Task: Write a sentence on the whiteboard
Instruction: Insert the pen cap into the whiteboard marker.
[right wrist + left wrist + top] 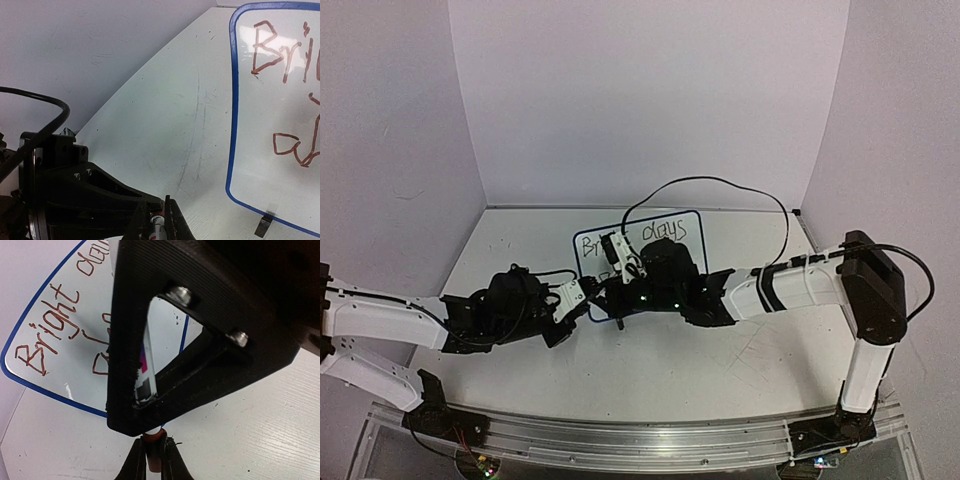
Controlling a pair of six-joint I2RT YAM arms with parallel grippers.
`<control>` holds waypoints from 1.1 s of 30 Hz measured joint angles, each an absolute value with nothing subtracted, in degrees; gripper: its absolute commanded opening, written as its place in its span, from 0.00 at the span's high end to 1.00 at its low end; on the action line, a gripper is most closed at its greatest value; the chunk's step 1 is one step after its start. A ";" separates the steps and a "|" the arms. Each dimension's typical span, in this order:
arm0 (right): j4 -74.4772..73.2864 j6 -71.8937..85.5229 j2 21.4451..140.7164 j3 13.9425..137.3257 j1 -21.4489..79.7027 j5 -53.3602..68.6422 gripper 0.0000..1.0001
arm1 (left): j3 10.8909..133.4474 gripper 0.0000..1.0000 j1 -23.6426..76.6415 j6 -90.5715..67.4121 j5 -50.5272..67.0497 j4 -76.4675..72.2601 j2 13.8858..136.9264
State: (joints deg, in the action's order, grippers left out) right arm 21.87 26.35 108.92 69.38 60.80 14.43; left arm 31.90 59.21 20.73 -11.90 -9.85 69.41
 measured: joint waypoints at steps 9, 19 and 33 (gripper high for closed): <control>19.23 28.67 109.93 71.46 61.08 12.92 1.00 | 33.78 1.00 63.07 21.26 -21.13 -7.71 71.53; 19.21 30.32 99.09 63.25 61.64 8.25 0.55 | 34.35 1.00 66.78 18.94 -21.13 -13.93 70.87; 6.37 21.25 65.55 55.49 56.90 -5.08 0.05 | 31.98 1.00 68.16 7.35 -16.66 -21.36 73.15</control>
State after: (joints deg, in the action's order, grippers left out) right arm 6.37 21.25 65.55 55.49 56.90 -5.08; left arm 31.98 68.16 7.35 -16.66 -21.36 73.15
